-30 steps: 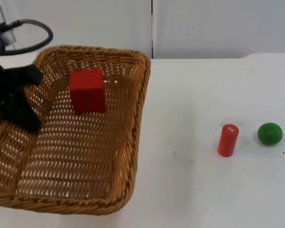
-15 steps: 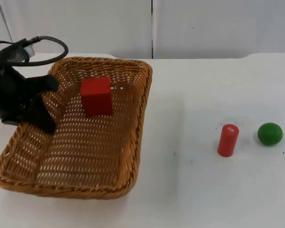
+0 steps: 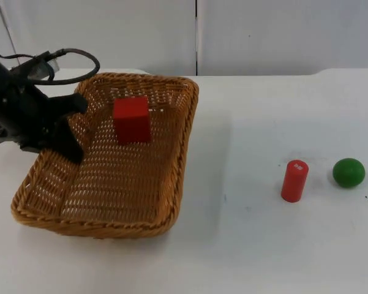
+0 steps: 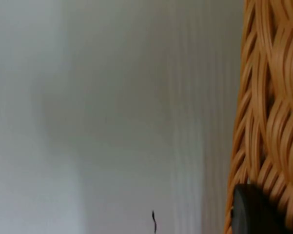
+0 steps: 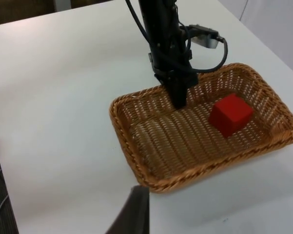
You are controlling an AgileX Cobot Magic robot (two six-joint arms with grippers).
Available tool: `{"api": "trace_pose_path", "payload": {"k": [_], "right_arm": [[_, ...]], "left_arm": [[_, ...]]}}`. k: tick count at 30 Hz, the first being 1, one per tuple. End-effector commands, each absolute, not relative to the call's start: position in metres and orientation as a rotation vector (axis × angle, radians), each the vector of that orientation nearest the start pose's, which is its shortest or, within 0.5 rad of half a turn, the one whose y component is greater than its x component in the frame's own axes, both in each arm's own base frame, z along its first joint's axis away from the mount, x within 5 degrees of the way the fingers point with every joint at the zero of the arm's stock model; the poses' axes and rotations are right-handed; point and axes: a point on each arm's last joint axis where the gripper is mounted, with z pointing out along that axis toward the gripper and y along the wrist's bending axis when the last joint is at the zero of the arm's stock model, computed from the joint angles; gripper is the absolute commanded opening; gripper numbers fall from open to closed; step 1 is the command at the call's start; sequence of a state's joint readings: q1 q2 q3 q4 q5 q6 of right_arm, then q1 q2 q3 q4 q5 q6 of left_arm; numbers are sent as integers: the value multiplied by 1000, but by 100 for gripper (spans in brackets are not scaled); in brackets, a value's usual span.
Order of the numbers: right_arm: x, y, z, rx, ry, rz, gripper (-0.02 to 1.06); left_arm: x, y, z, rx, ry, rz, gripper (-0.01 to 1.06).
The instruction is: Pick up the basket with the left hand and place the object to the left of the red cylinder into the basket with the right hand.
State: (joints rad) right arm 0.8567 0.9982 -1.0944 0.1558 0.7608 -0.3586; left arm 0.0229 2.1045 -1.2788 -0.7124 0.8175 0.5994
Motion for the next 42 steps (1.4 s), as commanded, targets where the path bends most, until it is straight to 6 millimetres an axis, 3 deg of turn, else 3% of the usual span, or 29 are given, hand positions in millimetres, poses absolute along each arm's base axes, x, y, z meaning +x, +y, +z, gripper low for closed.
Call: {"api": "trace_pose_path", "payload": {"k": [1, 9, 16, 22, 42], "right_arm": [[121, 155, 400, -1198, 1815, 470, 85], [124, 159, 398, -1202, 1823, 466, 85], [125, 159, 398, -1208, 1810, 460, 85], [125, 159, 399, -1200, 1800, 461, 85], [125, 159, 399, -1204, 1797, 459, 85]], "left_arm": [[398, -36, 123, 106, 2844, -759, 0], [406, -35, 103, 130, 2885, -745, 0], [414, -17, 95, 74, 2893, -768, 0], [414, -16, 87, 89, 2908, -763, 0], [416, -16, 86, 107, 2886, -765, 0]]}}
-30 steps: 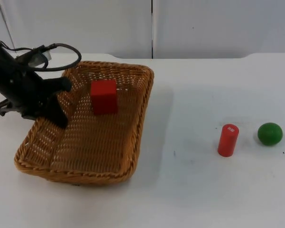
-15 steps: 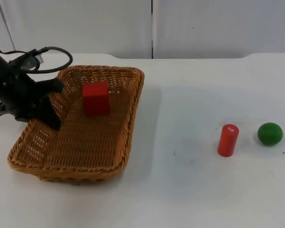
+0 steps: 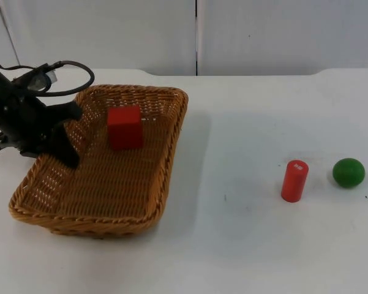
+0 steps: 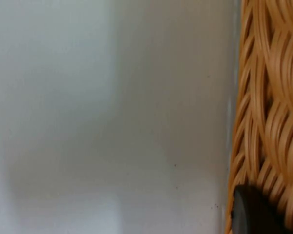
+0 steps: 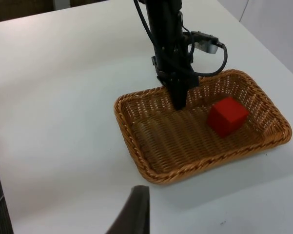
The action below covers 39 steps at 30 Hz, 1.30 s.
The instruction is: Pick up the basket with the left hand and place the object to the left of the red cylinder into the basket with the right hand.
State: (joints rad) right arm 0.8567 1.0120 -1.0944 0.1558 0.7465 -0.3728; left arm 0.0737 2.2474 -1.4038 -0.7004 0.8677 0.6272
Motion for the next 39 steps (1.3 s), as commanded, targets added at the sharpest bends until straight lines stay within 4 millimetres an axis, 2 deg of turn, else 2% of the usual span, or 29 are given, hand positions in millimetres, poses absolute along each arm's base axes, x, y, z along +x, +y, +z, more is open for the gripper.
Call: {"api": "trace_pose_path", "payload": {"k": [1, 4, 6, 7, 9, 11, 12, 15, 17, 24, 29, 31, 39], "right_arm": [[125, 159, 399, -1204, 1797, 459, 85], [125, 159, 399, -1207, 1801, 458, 85], [125, 159, 399, -1207, 1801, 458, 85], [125, 159, 399, -1207, 1801, 458, 85], [125, 159, 399, -1207, 1801, 458, 85], [125, 159, 399, -1207, 1801, 458, 85], [125, 159, 399, -1207, 1801, 458, 85], [125, 159, 399, -1208, 1802, 458, 85], [125, 159, 399, -1208, 1802, 458, 85], [125, 159, 398, -1214, 1809, 457, 85], [124, 159, 397, -1218, 1815, 456, 85], [124, 159, 397, -1219, 1815, 456, 85], [124, 159, 398, -1225, 1807, 451, 85]], "left_arm": [[416, -16, 86, 107, 2886, -765, 0], [416, -16, 87, 104, 2881, -763, 2], [417, -16, 87, 98, 2878, -768, 12], [417, -16, 87, 98, 2878, -768, 12], [417, -16, 87, 91, 2873, -768, 29], [418, -16, 88, 88, 2867, -767, 50], [418, -16, 88, 88, 2867, -767, 50], [422, -17, 95, 127, 2864, -783, 75], [426, -18, 102, 156, 2855, -794, 82], [432, -13, 122, 174, 2822, -700, 83], [429, -2, 142, 195, 2846, -488, 83], [428, -1, 146, 183, 2848, -473, 83], [418, -6, 183, 162, 2841, -505, 83]]}}
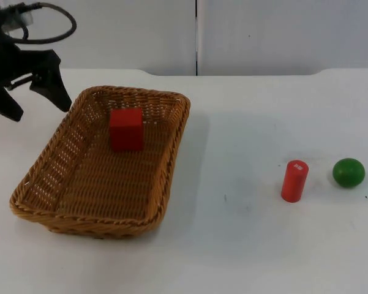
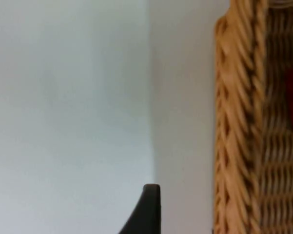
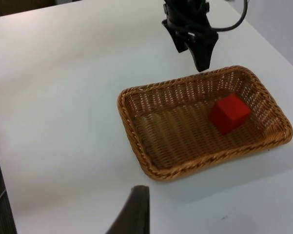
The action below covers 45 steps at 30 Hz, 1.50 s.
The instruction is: Pick up the basket with the left hand and place the object to the left of the red cylinder into the basket with the right hand.
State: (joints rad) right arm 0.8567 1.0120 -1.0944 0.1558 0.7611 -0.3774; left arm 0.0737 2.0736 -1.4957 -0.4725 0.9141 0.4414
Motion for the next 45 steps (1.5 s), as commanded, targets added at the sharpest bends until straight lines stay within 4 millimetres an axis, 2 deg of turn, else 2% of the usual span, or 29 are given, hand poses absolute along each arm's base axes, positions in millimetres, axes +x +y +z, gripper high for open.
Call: {"api": "trace_pose_path", "payload": {"k": [1, 2, 6, 10, 19, 24, 26, 31, 32, 37, 38, 42, 45], "right_arm": [[124, 159, 398, -1227, 1806, 450, 85], [124, 159, 398, -1227, 1806, 450, 85], [125, 159, 398, -1224, 1803, 451, 85], [125, 159, 398, -1224, 1803, 451, 85], [125, 159, 398, -1221, 1800, 451, 85], [125, 159, 398, -1221, 1800, 451, 85], [125, 159, 398, -1219, 1798, 452, 85], [125, 160, 399, -1208, 1791, 459, 85], [125, 160, 399, -1208, 1791, 459, 85], [125, 160, 399, -1193, 1803, 469, 85], [125, 160, 399, -1193, 1803, 469, 85], [125, 160, 399, -1173, 1816, 482, 85], [125, 160, 400, -1157, 1822, 491, 85]], "left_arm": [[415, -7, 187, 169, 2847, -515, 83], [415, -7, 187, 169, 2847, -515, 83], [403, -12, 208, 189, 2854, -537, 83], [392, -18, 215, 204, 2859, -544, 83], [358, -30, 216, 230, 2896, -549, 83], [329, -29, 223, 216, 2883, -522, 83], [323, -28, 224, 213, 2878, -518, 83], [291, -28, 243, 208, 2805, -484, 83], [291, -28, 243, 208, 2805, -484, 83], [254, -27, 265, 207, 2699, -443, 83], [254, -27, 265, 207, 2699, -443, 83], [222, -28, 283, 214, 2597, -416, 83], [210, -28, 290, 220, 2557, -407, 83]]}}
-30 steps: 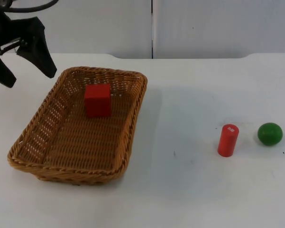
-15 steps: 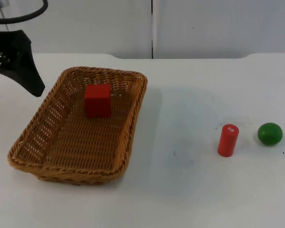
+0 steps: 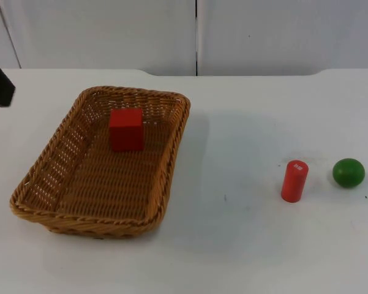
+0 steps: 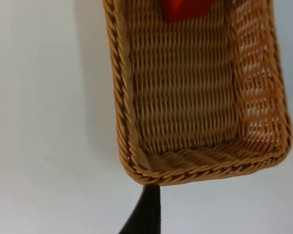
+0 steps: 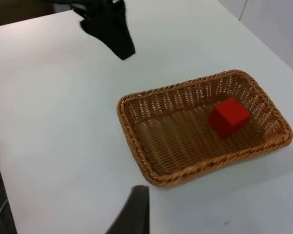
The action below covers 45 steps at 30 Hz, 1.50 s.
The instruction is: Pick up the basket with the left hand and place the object to the left of the red cylinder into the basket with the right hand.
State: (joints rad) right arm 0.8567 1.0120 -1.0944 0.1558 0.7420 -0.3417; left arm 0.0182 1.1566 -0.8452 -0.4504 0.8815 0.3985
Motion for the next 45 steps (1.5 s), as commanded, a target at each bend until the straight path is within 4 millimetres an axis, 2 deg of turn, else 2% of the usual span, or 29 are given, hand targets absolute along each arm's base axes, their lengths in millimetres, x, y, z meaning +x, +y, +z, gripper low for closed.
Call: {"api": "trace_pose_path", "payload": {"k": [1, 4, 5, 10, 11, 14, 18, 26, 31, 33, 37, 45], "right_arm": [[126, 160, 401, -1144, 1819, 497, 85], [127, 161, 402, -1131, 1807, 501, 85], [127, 161, 402, -1131, 1807, 501, 85], [127, 161, 402, -1129, 1804, 502, 85], [127, 161, 402, -1129, 1804, 502, 85], [127, 161, 402, -1126, 1807, 504, 85], [127, 161, 403, -1122, 1802, 507, 85], [128, 161, 395, -1075, 1783, 519, 85], [123, 152, 361, -1010, 1788, 535, 85], [122, 151, 356, -1009, 1796, 535, 85], [115, 142, 342, -998, 1811, 539, 85], [103, 128, 342, -955, 1775, 564, 85]], "left_arm": [[202, -28, 296, 225, 2526, -399, 83], [177, -28, 311, 237, 2432, -377, 83], [177, -28, 311, 237, 2432, -377, 83], [136, -27, 334, 253, 2276, -325, 83], [136, -27, 334, 253, 2276, -325, 83], [118, -27, 344, 251, 2203, -305, 83], [102, -27, 349, 268, 2160, -286, 83], [84, -28, 353, 292, 2126, -274, 83], [59, -27, 357, 305, 2055, -242, 83], [58, -27, 357, 300, 2052, -240, 83], [35, -21, 358, 257, 2008, -162, 83], [9, -19, 348, 211, 1959, -136, 83]]}}
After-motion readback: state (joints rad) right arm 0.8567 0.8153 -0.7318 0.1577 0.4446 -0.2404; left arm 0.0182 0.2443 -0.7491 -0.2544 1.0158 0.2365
